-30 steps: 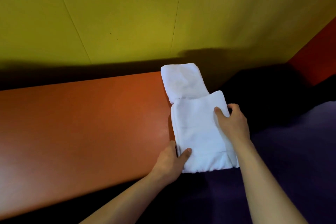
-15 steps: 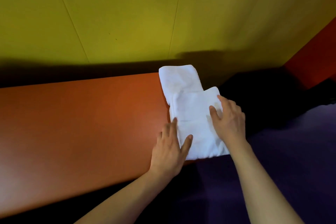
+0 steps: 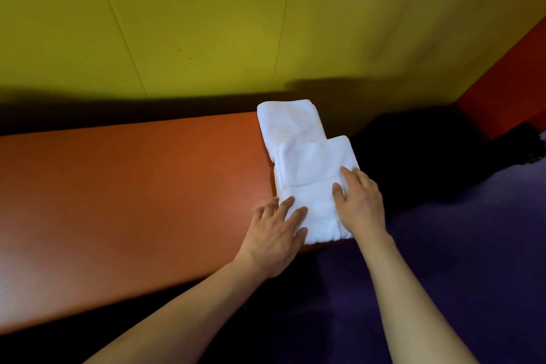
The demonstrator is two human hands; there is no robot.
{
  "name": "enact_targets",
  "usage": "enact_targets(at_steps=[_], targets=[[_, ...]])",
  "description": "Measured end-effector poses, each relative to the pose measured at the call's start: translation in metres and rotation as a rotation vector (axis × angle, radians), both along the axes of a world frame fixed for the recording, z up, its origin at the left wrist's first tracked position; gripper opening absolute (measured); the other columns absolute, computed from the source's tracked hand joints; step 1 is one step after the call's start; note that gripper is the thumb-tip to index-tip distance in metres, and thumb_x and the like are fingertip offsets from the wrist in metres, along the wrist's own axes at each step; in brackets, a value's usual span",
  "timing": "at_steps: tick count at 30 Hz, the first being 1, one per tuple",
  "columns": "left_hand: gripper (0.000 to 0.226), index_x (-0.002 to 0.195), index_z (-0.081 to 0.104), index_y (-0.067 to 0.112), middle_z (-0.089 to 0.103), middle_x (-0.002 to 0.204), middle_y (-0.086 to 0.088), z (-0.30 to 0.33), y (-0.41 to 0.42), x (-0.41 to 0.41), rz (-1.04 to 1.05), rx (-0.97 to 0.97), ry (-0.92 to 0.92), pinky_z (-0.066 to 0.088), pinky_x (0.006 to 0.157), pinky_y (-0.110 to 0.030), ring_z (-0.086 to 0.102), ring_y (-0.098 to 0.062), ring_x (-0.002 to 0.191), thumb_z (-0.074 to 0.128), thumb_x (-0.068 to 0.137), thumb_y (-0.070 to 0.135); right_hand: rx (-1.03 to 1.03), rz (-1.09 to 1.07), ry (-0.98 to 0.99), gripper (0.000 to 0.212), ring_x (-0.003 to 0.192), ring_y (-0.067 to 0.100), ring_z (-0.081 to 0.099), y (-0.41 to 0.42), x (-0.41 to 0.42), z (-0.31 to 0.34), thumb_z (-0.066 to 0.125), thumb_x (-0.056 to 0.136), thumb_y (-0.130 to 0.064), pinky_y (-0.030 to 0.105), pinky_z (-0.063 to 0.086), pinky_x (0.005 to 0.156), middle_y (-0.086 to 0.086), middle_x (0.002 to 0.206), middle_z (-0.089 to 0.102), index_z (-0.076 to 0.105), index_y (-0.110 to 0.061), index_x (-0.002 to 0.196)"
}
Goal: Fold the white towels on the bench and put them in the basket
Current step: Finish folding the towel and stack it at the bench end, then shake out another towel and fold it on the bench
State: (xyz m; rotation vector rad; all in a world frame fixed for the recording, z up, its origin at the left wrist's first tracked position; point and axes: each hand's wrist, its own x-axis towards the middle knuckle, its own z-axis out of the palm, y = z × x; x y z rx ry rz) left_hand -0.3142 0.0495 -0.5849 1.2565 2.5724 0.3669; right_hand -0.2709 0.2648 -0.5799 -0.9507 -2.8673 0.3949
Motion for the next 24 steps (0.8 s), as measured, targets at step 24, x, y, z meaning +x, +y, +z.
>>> enact_targets(at_steps=[24], targets=[[0.035, 0.122, 0.061, 0.025, 0.058, 0.121, -0.001, 0.086, -0.308, 0.026, 0.618, 0.126, 0.347, 0.042, 0.09, -0.046, 0.053, -0.033, 0.109, 0.058, 0.089, 0.036, -0.143, 0.554, 0.349, 0.042, 0.129, 0.017, 0.048, -0.296, -0.005, 0.064, 0.054, 0.094, -0.038, 0.04, 0.038, 0.107, -0.004, 0.138, 0.055, 0.057, -0.027, 0.134]])
